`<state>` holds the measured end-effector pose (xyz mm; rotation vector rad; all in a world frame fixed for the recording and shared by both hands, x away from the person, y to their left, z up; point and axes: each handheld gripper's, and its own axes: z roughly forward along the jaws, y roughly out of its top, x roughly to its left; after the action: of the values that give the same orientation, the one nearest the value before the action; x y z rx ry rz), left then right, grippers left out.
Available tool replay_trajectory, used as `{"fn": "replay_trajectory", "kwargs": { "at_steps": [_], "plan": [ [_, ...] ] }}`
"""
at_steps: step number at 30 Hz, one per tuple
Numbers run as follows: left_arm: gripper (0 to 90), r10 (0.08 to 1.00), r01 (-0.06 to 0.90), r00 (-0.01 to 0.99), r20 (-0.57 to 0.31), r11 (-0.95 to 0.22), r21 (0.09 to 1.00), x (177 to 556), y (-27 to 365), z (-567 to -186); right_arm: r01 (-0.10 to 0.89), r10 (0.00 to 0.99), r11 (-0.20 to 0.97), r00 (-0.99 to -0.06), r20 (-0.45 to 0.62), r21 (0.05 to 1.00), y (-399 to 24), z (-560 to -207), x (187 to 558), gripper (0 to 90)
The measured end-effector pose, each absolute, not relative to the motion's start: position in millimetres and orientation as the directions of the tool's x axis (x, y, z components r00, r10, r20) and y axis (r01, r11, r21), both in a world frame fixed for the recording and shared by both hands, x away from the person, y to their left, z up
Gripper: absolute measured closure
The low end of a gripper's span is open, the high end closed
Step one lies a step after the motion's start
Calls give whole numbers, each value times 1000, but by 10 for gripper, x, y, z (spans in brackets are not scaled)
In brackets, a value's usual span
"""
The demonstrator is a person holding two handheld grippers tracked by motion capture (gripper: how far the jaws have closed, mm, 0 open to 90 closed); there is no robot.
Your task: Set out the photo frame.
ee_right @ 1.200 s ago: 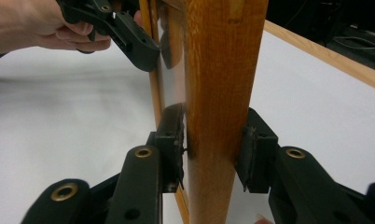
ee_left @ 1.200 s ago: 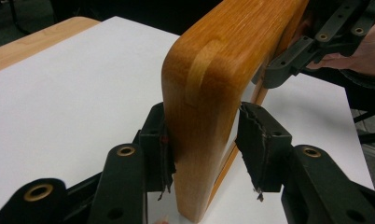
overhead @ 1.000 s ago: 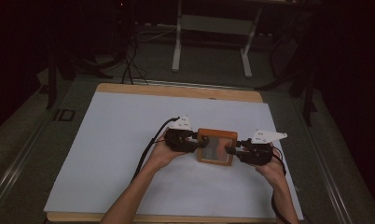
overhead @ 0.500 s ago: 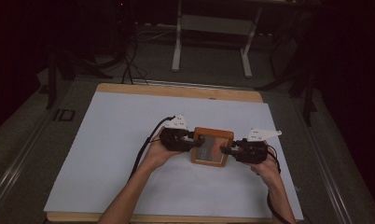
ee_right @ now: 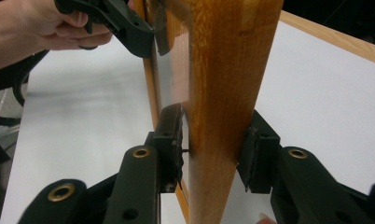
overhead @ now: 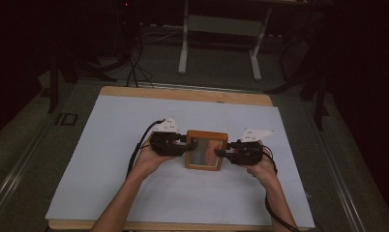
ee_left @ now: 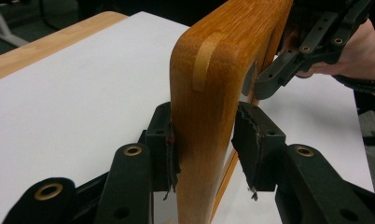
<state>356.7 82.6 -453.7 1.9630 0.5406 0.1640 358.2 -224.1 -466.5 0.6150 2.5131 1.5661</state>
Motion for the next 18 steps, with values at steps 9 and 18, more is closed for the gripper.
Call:
{"fn": "replay_trajectory", "kwargs": {
  "at_steps": [9, 18],
  "plan": [
    [604, 486, 339, 862, -148, -333, 880, 3531, 1126, -4534, 294, 363, 362, -919, 157, 885, -1941, -4725, 3676, 636],
    [599, 512, 365, 843, -165, -319, 875, 3535, 1295, -4554, 314, 350, 351, -918, 187, 882, -1747, -4772, 3736, 634]
  ]
}}
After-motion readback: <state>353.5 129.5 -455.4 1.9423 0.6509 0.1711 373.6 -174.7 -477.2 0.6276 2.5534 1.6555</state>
